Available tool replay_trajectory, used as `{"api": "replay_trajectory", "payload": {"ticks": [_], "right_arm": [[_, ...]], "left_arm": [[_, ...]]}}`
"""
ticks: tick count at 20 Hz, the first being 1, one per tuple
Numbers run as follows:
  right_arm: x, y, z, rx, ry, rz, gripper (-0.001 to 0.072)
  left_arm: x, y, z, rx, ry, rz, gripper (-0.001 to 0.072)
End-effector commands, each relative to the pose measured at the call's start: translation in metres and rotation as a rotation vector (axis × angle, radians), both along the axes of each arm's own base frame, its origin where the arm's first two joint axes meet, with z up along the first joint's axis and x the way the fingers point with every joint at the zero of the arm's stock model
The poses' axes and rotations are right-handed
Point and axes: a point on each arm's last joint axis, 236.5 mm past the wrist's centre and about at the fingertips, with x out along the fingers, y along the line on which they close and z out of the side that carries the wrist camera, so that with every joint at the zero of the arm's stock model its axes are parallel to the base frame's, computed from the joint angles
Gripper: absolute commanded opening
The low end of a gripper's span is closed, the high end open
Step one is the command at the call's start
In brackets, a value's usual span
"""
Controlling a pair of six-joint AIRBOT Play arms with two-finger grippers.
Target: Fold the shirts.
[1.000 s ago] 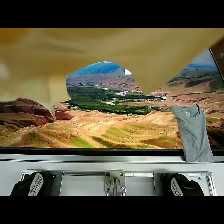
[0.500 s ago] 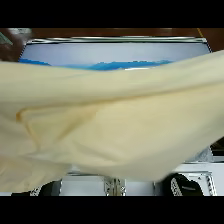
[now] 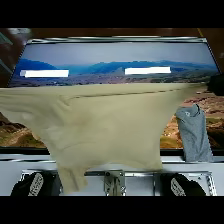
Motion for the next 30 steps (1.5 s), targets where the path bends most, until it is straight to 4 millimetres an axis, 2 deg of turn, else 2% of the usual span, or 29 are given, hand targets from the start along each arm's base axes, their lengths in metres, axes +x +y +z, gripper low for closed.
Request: {"api": "replay_trajectory", "payload": {"ticks": [1,3,4,6,8,11,13,15,18,21,22,24,27,28,30], "right_arm": [[0.082,0.019,-0.094,0.203,0.06,-0.006,0.0058],[0.14,0.028,-0.126,0.345,0.002,-0.046,0.0058],[0.166,0.03,-0.143,0.378,-0.033,-0.065,0.0058],[0.205,0.038,-0.173,0.364,-0.09,-0.088,0.0059],[0.238,0.043,-0.191,0.313,-0.186,-0.105,0.0059],[0.268,0.042,-0.203,0.23,-0.312,-0.126,0.0059],[0.272,0.038,-0.221,0.225,-0.3,-0.144,0.0059],[0.269,0.036,-0.24,0.223,-0.253,-0.143,0.0059],[0.26,0.04,-0.262,0.232,-0.175,-0.125,0.0059],[0.254,0.043,-0.265,0.225,-0.144,-0.102,0.0059],[0.249,0.043,-0.263,0.21,-0.125,-0.081,0.0059],[0.232,0.035,-0.262,0.164,-0.058,-0.034,0.0059],[0.188,0.029,-0.29,0.183,0.163,-0.017,0.0059],[0.174,0.03,-0.3,0.2,0.238,-0.014,0.0059],[0.154,0.031,-0.313,0.225,0.339,-0.037,0.0059]], "left_arm": [[0.06,0.017,-0.128,-0.163,0.191,0.015,0.0038],[0.107,0.012,-0.178,-0.216,0.256,0.01,0.0038],[0.133,0.011,-0.196,-0.218,0.261,0.013,0.0038],[0.186,0.01,-0.224,-0.208,0.246,0.025,0.0038],[0.228,0.004,-0.242,-0.195,0.227,0.021,0.0038],[0.28,-0.009,-0.259,-0.171,0.172,0.017,0.0039],[0.306,-0.015,-0.267,-0.15,0.112,0.039,0.0039],[0.32,-0.022,-0.277,-0.134,0.073,0.056,0.0039],[0.316,-0.036,-0.302,-0.138,0.13,0.029,0.0039],[0.291,-0.042,-0.314,-0.159,0.248,-0.032,0.0039],[0.278,-0.039,-0.316,-0.155,0.3,-0.057,0.0039],[0.236,-0.025,-0.327,-0.124,0.464,-0.116,0.0038],[0.16,-0.016,-0.355,-0.138,0.795,-0.192,0.0038],[0.143,-0.02,-0.361,-0.151,0.872,-0.22,0.0038],[0.128,-0.026,-0.368,-0.171,0.947,-0.238,0.0038]]}}
